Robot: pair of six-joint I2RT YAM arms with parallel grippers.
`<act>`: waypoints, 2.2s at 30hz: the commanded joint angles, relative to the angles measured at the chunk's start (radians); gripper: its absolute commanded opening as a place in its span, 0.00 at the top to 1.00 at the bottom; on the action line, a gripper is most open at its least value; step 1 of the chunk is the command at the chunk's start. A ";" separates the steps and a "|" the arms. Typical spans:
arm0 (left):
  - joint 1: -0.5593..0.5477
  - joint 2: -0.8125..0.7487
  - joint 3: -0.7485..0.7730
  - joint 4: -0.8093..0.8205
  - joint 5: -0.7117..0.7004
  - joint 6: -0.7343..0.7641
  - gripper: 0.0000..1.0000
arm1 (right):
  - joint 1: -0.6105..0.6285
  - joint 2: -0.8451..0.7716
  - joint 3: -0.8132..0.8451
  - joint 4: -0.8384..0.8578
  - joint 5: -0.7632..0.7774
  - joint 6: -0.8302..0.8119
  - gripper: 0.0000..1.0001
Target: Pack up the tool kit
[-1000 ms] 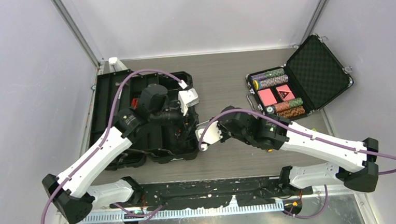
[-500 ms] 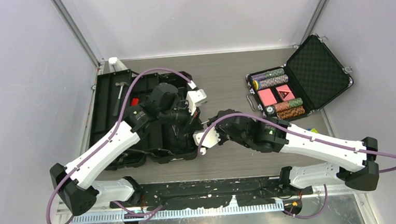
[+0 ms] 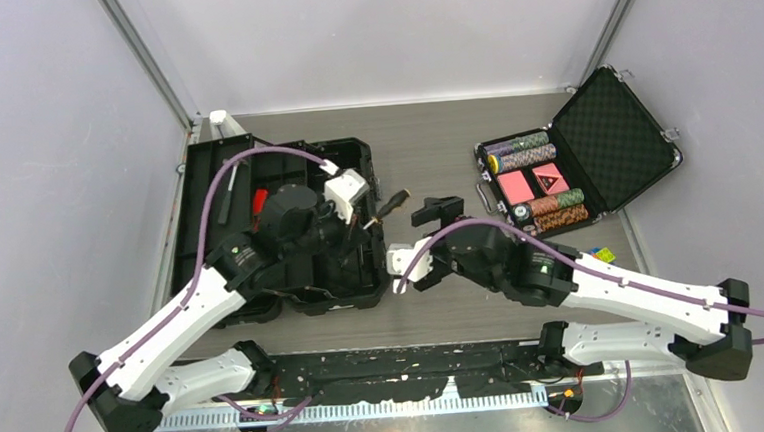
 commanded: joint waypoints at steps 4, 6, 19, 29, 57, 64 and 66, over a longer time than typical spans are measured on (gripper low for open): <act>0.004 -0.083 -0.079 0.071 -0.513 -0.256 1.00 | -0.079 -0.112 -0.050 0.248 0.153 0.456 0.05; 0.004 -0.061 -0.075 0.031 -0.607 -0.351 1.00 | -0.152 -0.103 0.004 0.179 0.204 0.649 0.05; 0.034 0.223 -0.013 -0.071 -0.704 -0.611 1.00 | -0.584 0.031 0.069 -0.229 -0.105 1.345 0.05; 0.055 0.377 -0.010 0.000 -0.652 -0.663 0.89 | -0.784 0.075 -0.115 -0.233 -0.227 1.499 0.05; 0.063 0.014 -0.066 0.137 -0.504 -0.482 0.20 | -0.944 0.278 -0.407 -0.069 -0.325 1.633 0.27; 0.065 -0.096 -0.117 0.173 -0.514 -0.429 0.16 | -0.941 0.303 -0.440 -0.036 -0.436 1.594 0.61; 0.071 -0.117 -0.130 0.182 -0.512 -0.412 0.14 | -0.940 0.305 -0.454 -0.026 -0.459 1.593 0.73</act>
